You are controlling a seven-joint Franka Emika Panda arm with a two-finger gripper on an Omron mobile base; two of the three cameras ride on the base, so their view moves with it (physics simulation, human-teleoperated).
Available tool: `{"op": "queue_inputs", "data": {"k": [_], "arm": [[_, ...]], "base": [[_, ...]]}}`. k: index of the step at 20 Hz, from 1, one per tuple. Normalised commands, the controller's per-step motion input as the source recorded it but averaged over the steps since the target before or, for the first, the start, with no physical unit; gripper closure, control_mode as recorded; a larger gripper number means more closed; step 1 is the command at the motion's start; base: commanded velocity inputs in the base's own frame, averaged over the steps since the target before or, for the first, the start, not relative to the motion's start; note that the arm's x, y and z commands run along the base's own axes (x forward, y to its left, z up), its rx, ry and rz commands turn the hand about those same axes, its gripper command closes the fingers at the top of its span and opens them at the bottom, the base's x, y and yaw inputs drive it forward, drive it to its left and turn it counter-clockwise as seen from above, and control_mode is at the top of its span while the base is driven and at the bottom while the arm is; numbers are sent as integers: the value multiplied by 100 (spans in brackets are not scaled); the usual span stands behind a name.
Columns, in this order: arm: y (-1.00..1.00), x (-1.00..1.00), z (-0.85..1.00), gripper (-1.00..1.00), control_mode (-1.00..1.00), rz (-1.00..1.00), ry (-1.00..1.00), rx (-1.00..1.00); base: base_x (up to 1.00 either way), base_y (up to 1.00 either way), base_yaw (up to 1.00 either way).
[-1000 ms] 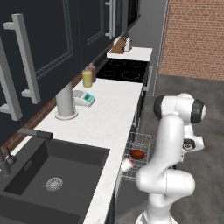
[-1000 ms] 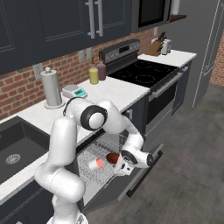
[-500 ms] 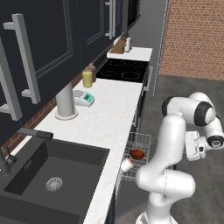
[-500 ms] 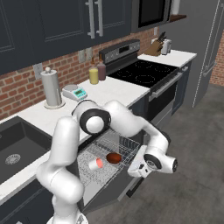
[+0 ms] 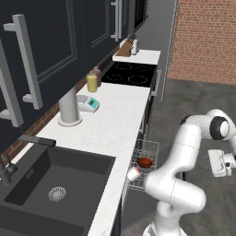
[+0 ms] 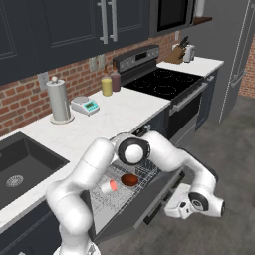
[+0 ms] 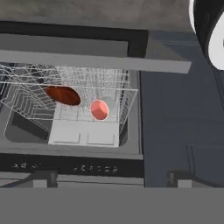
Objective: Pick up the cup and bowl from the counter, place them in the dishwasher, and close the dishwasher door.
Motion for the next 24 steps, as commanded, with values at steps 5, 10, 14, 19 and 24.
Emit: {"op": "queue_inputs", "data": {"k": [5, 10, 14, 19, 24], "arm": [[-39, 0, -91, -100, -100, 0, 9, 13], [1, 2, -99, -100, -100, 0, 4, 14], [26, 22, -83, -100, -100, 0, 0, 13], [35, 39, -55, -100, -100, 0, 0, 9], [33, 64, -21, -100, -100, 0, 0, 6]], "base": [[0, 0, 0], [0, 0, 0], [0, 0, 0], [0, 0, 0], [0, 0, 0]]}}
